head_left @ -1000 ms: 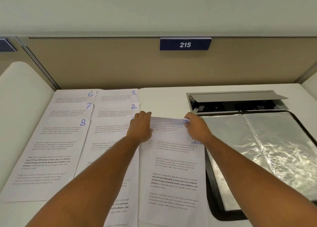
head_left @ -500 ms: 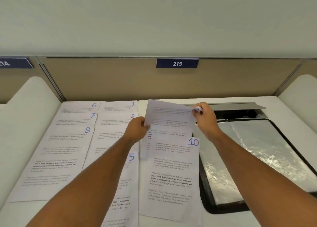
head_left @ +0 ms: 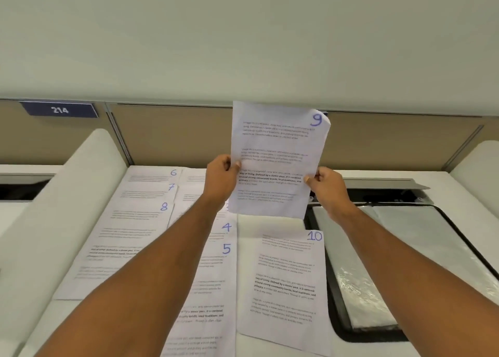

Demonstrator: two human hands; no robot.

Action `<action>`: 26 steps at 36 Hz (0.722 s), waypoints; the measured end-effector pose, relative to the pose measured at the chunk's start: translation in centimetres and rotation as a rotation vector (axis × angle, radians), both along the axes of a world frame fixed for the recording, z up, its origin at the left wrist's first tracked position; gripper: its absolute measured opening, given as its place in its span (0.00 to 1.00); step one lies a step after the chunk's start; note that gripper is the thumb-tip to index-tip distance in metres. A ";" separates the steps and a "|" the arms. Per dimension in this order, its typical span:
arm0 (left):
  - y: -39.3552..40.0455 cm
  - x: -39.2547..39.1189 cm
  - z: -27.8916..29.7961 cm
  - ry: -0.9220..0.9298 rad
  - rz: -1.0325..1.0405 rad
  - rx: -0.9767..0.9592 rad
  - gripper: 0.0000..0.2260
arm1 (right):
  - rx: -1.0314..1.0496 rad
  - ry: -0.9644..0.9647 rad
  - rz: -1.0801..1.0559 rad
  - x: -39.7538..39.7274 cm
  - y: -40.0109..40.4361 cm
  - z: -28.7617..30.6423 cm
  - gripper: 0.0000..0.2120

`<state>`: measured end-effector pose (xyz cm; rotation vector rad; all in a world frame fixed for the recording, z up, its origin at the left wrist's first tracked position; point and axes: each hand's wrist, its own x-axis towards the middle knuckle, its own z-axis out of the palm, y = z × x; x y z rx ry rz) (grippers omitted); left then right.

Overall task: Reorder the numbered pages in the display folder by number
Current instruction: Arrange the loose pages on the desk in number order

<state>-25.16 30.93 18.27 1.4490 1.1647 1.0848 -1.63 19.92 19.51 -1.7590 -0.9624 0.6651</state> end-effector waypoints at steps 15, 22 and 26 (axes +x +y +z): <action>-0.8 -10.6 -0.8 0.183 0.049 -0.142 0.18 | -0.091 0.033 0.107 -10.4 3.6 -1.6 0.06; -1.1 -17.3 -4.2 0.305 0.233 -0.131 0.18 | -0.226 0.032 0.188 -16.3 4.1 -5.4 0.03; -1.8 -20.9 -6.1 0.339 0.322 -0.136 0.19 | -0.278 0.003 0.250 -20.5 4.1 -7.4 0.05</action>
